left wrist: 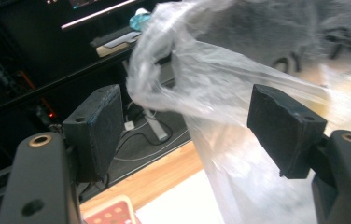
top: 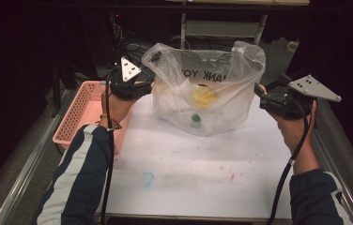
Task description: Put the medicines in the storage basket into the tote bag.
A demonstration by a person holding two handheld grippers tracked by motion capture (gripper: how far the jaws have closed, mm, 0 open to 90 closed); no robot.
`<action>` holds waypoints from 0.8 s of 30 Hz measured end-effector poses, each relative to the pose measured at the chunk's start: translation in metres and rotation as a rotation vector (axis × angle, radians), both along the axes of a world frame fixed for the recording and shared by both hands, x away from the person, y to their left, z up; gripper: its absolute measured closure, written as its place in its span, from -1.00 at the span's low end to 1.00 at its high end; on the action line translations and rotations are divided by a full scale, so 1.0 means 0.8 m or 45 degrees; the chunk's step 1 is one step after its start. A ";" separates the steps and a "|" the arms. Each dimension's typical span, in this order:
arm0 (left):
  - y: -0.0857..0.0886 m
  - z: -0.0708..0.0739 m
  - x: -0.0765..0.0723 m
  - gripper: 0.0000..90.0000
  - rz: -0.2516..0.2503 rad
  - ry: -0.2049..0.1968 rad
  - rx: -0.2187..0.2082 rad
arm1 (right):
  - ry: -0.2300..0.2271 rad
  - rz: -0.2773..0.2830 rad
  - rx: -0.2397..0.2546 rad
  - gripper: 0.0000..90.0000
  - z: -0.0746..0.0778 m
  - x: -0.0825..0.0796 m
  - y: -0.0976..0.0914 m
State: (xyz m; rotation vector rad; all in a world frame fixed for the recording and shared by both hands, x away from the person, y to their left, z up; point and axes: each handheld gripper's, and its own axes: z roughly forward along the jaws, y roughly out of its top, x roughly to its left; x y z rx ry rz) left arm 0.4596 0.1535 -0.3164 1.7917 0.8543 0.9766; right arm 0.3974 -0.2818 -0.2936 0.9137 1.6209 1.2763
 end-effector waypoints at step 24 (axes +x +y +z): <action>0.025 -0.082 -0.100 -0.62 -0.159 -0.003 0.076 | 0.099 0.124 0.018 -0.58 -0.076 -0.026 0.035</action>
